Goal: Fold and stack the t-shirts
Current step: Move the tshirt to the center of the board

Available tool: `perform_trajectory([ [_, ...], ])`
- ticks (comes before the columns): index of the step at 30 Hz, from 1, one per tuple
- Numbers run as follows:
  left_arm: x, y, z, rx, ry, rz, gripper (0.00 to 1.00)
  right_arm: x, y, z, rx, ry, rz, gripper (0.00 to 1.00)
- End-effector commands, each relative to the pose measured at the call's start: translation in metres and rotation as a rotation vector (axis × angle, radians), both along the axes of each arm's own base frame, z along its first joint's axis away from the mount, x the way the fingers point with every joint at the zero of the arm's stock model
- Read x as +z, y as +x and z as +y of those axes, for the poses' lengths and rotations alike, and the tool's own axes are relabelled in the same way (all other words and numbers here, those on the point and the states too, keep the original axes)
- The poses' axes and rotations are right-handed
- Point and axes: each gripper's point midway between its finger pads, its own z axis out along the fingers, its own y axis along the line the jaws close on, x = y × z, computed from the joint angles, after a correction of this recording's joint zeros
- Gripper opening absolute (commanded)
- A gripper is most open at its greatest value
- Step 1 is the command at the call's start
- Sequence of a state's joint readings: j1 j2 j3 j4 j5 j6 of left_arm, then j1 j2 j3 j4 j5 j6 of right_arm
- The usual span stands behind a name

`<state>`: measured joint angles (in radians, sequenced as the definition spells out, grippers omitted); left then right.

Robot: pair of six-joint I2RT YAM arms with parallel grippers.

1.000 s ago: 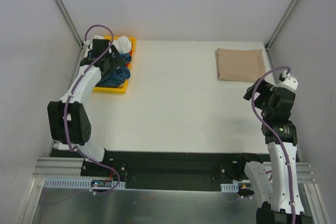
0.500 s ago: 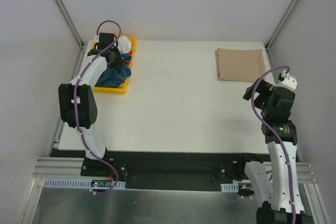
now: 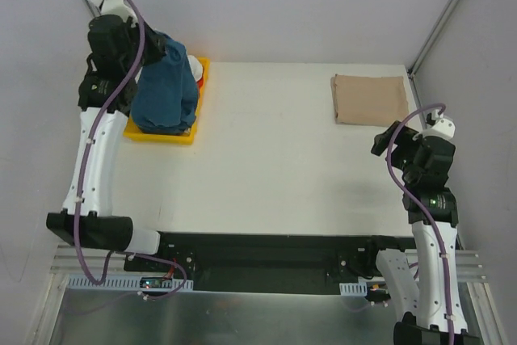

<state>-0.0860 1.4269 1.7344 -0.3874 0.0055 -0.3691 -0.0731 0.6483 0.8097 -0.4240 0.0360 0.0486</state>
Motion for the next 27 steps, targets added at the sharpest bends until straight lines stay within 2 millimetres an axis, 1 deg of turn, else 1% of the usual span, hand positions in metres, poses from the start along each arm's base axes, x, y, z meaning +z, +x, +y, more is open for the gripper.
perform_trajectory([
  [1, 0.122, -0.05, -0.037, -0.236, 0.006, -0.347, 0.0, 0.028, -0.002, 0.012, 0.06, 0.021, -0.089, 0.96],
  [2, 0.139, -0.061, -0.054, -0.34, -0.004, -0.404, 0.0, 0.029, -0.003, 0.013, 0.065, 0.021, -0.096, 0.96],
  [3, 0.148, -0.07, -0.07, -0.417, -0.022, -0.422, 0.0, 0.03, -0.003, 0.015, 0.071, 0.027, -0.099, 0.96],
  [4, 0.171, -0.085, -0.08, -0.478, -0.027, -0.477, 0.0, 0.031, -0.004, 0.016, 0.075, 0.028, -0.104, 0.96],
  [5, 0.175, -0.087, -0.092, -0.535, -0.037, -0.481, 0.0, 0.033, -0.006, 0.016, 0.077, 0.028, -0.113, 0.96],
  [6, 0.18, -0.1, -0.109, -0.637, -0.057, -0.49, 0.0, 0.034, -0.007, 0.016, 0.075, 0.03, -0.116, 0.96],
  [7, 0.199, -0.119, -0.124, -0.704, -0.067, -0.537, 0.0, 0.035, -0.008, 0.016, 0.074, 0.031, -0.121, 0.96],
  [8, 0.201, -0.121, -0.136, -0.756, -0.075, -0.539, 0.0, 0.036, -0.009, 0.016, 0.071, 0.031, -0.127, 0.96],
  [9, 0.206, -0.13, -0.147, -0.805, -0.082, -0.551, 0.0, 0.039, -0.011, 0.016, 0.071, 0.031, -0.142, 0.96],
  [10, 0.217, -0.149, -0.164, -0.875, -0.093, -0.586, 0.0, 0.04, -0.012, 0.016, 0.072, 0.032, -0.144, 0.96],
  [11, 0.216, -0.15, -0.175, -0.912, -0.102, -0.581, 0.0, 0.04, -0.013, 0.017, 0.073, 0.034, -0.147, 0.96],
  [12, 0.219, -0.156, -0.183, -0.943, -0.104, -0.594, 0.0, 0.041, -0.014, 0.018, 0.077, 0.034, -0.153, 0.96],
  [13, 0.226, -0.172, -0.198, -1.01, -0.116, -0.617, 0.0, 0.04, -0.015, 0.018, 0.081, 0.034, -0.153, 0.96],
  [14, 0.222, -0.17, -0.209, -1.038, -0.121, -0.607, 0.0, 0.038, -0.015, 0.019, 0.084, 0.035, -0.149, 0.96],
  [15, 0.224, -0.174, -0.217, -1.063, -0.128, -0.614, 0.0, 0.04, -0.016, 0.022, 0.099, 0.037, -0.156, 0.96],
  [16, 0.23, -0.18, -0.223, -1.08, -0.135, -0.637, 0.0, 0.039, -0.016, 0.024, 0.109, 0.041, -0.152, 0.96],
  [17, 0.226, -0.181, -0.239, -1.12, -0.149, -0.624, 0.0, 0.04, -0.016, 0.025, 0.114, 0.046, -0.155, 0.96],
  [18, 0.227, -0.181, -0.246, -1.132, -0.158, -0.629, 0.0, 0.039, -0.016, 0.026, 0.117, 0.052, -0.152, 0.96],
  [19, 0.236, -0.183, -0.25, -1.122, -0.171, -0.662, 0.0, 0.039, -0.017, 0.026, 0.117, 0.053, -0.154, 0.96],
  [20, 0.232, -0.182, -0.27, -1.153, -0.194, -0.65, 0.0, 0.038, -0.017, 0.026, 0.114, 0.06, -0.151, 0.96],
  [21, 0.233, -0.182, -0.278, -1.163, -0.205, -0.66, 0.0, 0.034, -0.017, 0.025, 0.107, 0.063, -0.144, 0.96],
  [22, 0.244, -0.189, -0.283, -1.178, -0.218, -0.71, 0.0, 0.034, -0.018, 0.025, 0.104, 0.063, -0.144, 0.96],
  [23, 0.237, -0.183, -0.301, -1.192, -0.232, -0.696, 0.0, 0.031, -0.019, 0.022, 0.087, 0.061, -0.133, 0.96],
  [24, 0.242, -0.187, -0.306, -1.199, -0.243, -0.72, 0.0, 0.031, -0.021, 0.02, 0.074, 0.057, -0.133, 0.96],
  [25, 0.242, -0.187, -0.313, -1.207, -0.248, -0.734, 0.0, 0.032, -0.023, 0.017, 0.059, 0.053, -0.139, 0.96],
  [26, 0.242, -0.181, -0.321, -1.197, -0.26, -0.756, 0.0, 0.032, -0.024, 0.013, 0.035, 0.047, -0.141, 0.96],
  [27, 0.245, -0.183, -0.326, -1.198, -0.277, -0.774, 0.0, 0.033, -0.025, 0.013, 0.033, 0.049, -0.146, 0.96],
])
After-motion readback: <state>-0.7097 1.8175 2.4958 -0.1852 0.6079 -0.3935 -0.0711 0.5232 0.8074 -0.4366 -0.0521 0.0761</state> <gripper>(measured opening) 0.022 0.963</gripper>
